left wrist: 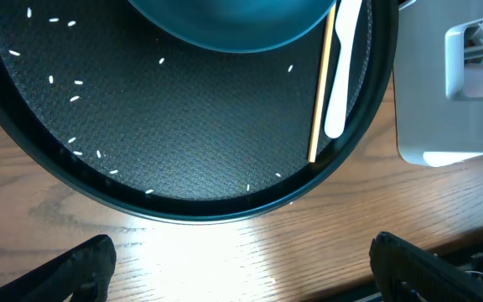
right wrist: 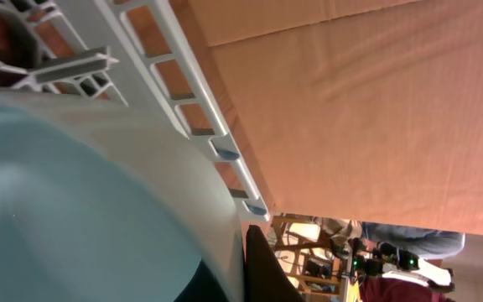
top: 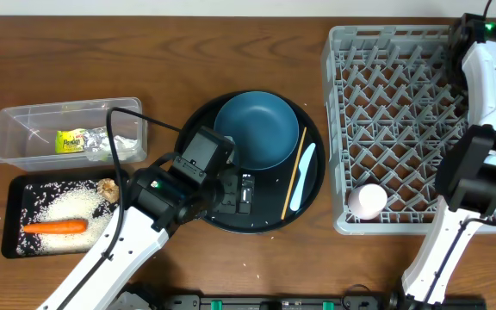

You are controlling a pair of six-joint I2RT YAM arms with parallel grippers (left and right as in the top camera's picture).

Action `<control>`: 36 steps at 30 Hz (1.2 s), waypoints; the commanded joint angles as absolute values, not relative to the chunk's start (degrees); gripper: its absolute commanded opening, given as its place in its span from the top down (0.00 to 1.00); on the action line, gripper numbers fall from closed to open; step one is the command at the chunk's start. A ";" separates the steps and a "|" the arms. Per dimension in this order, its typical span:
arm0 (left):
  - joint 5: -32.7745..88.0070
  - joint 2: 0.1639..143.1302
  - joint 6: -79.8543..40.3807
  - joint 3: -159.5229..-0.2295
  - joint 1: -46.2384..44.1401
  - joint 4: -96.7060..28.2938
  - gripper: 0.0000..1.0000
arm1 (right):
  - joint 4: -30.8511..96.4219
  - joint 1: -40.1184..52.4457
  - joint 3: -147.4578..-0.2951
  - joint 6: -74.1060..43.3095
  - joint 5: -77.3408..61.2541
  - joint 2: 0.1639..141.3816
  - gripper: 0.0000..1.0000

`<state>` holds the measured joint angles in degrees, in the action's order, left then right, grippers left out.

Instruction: Sort waste into correct bins and load items into the dishwasher rack

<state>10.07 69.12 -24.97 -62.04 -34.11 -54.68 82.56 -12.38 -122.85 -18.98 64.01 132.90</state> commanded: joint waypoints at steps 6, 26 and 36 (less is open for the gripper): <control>9.39 69.25 -23.79 -62.72 -33.82 -54.83 0.02 | 82.56 -9.63 -122.93 -16.62 54.87 135.41 0.94; 9.39 69.25 -23.79 -62.72 -33.82 -54.85 0.02 | 85.19 -2.04 -122.93 -16.45 52.90 135.41 0.99; 9.39 69.25 -23.81 -62.72 -33.82 -54.85 0.02 | 86.61 2.94 -122.93 -17.28 51.68 135.41 0.99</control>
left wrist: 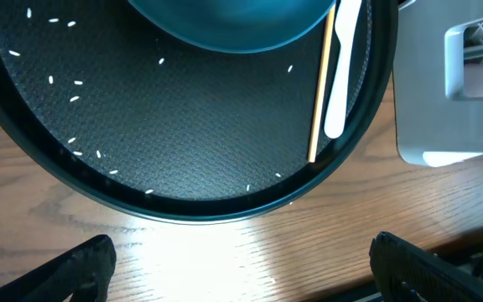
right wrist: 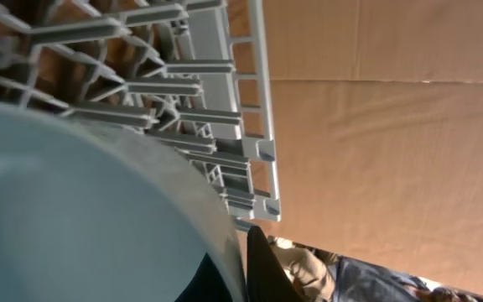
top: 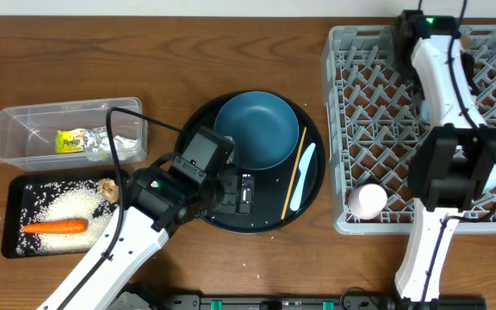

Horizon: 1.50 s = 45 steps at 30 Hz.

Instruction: Sort waste into correct bins and load items into the dishwasher rack

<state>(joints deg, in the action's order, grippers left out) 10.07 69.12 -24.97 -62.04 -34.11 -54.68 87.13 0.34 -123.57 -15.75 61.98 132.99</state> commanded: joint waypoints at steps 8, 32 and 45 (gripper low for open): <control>9.39 69.25 -23.81 -62.70 -33.82 -54.85 0.02 | 87.44 6.72 -122.93 -17.30 49.95 135.41 0.99; 9.37 69.25 -23.79 -62.70 -33.82 -54.85 0.02 | 85.10 15.25 -122.89 -17.30 39.68 135.41 0.98; 9.37 69.25 -23.81 -62.70 -33.82 -54.83 0.02 | 85.10 16.10 -122.89 -17.67 35.27 135.35 0.99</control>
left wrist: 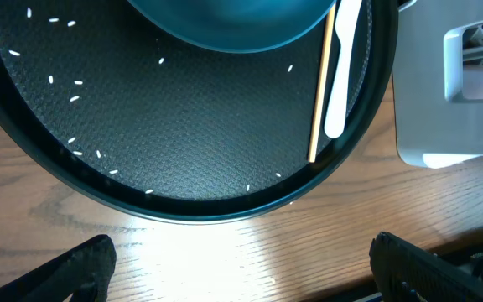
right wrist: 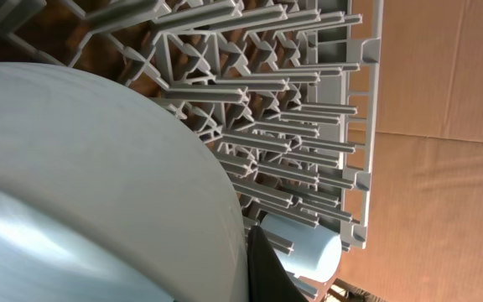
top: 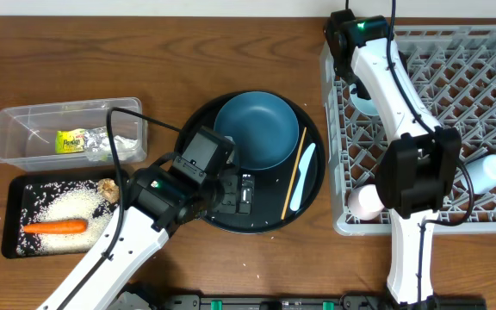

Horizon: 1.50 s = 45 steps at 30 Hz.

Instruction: Sort waste into correct bins and load items into the dishwasher rack

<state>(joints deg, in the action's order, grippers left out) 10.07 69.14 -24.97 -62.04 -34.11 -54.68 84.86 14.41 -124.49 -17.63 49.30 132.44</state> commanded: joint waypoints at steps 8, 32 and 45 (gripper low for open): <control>9.37 69.25 -23.81 -62.70 -33.82 -54.85 0.02 | 84.09 15.66 -122.96 -19.31 34.22 131.00 0.99; 9.37 69.25 -23.79 -62.70 -33.82 -54.85 0.02 | 92.79 10.09 -122.76 -6.94 -14.87 107.81 0.99; 8.45 69.25 -23.86 -62.70 -33.80 -50.39 0.02 | 97.21 14.81 -122.37 -6.98 -13.50 107.81 0.99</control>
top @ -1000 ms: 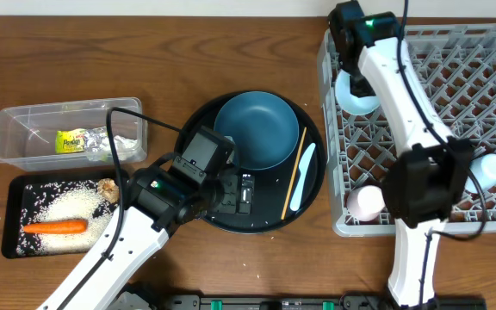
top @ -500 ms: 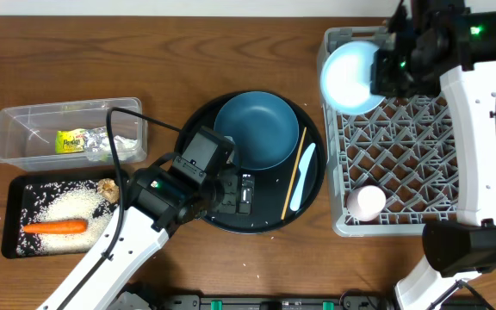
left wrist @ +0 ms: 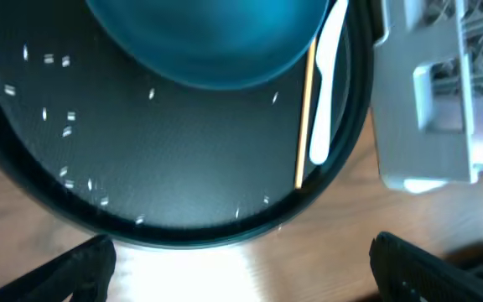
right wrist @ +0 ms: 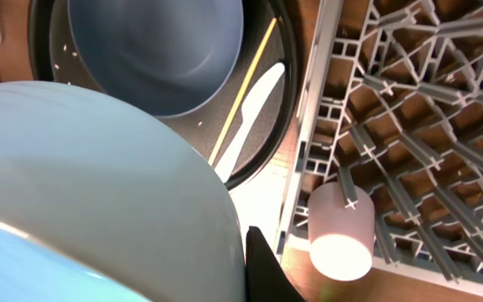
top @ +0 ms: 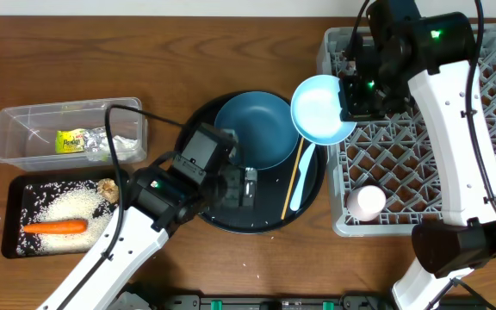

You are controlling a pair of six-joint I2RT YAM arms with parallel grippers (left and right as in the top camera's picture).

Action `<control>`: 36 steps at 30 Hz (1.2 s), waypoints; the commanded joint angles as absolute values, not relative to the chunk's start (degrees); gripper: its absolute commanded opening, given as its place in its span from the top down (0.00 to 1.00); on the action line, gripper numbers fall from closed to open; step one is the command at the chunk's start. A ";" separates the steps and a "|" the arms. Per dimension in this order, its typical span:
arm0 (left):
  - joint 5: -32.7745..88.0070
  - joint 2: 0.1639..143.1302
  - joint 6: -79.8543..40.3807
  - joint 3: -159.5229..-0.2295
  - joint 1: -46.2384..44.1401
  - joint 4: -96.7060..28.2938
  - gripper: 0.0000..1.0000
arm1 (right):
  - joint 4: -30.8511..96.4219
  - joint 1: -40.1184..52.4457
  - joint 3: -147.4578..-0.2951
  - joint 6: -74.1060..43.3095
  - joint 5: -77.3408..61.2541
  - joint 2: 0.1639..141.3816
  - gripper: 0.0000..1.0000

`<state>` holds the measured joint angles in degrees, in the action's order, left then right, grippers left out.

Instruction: Sort waste into correct bins and load items into the dishwasher rack

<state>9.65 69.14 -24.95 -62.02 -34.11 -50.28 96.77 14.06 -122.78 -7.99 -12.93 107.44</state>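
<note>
My right gripper (top: pixel 352 93) is shut on the rim of a light blue bowl (top: pixel 322 109), held mouth up over the gap between the grey dishwasher rack (top: pixel 420 52) and the black round tray (top: pixel 209 207). In the right wrist view the light blue bowl (right wrist: pixel 99 193) fills the left side, with one dark finger (right wrist: pixel 264 270) against its wall. A dark blue bowl (top: pixel 255 129), a chopstick (top: pixel 294 176) and a white utensil (top: pixel 302 176) lie on the tray. My left gripper (left wrist: pixel 241 277) hangs open above the tray's near edge.
A pink cup (top: pixel 369 201) lies in the rack's near left corner, also seen as a pink cup (right wrist: pixel 340 231) in the right wrist view. A clear tub (top: pixel 24 142) holds wrappers. A black rectangular tray (top: pixel 15 245) holds rice and a carrot (top: pixel 54 227).
My right gripper has come with the light blue bowl from the rack's far left corner to the rack's left edge beside the round tray. The left wrist view has shifted slightly; the left gripper stays open.
My right gripper held the light blue bowl at the rack's far right corner, then at the middle of its far edge, then at its far left corner, and now beside the round tray. My left gripper stayed open over the tray throughout.
</note>
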 commanded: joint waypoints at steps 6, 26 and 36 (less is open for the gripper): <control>10.00 69.23 -26.41 -62.70 -33.82 -45.58 0.02 | 97.25 15.35 -120.77 -7.01 -12.88 107.81 0.99; 17.78 71.75 -39.77 -62.70 -33.89 -23.81 0.53 | 85.30 17.80 -103.00 -7.99 -12.36 107.81 0.99; 18.90 77.95 -39.77 -62.70 -34.52 -23.83 0.45 | 83.33 19.51 -101.41 -8.99 -11.38 107.79 0.99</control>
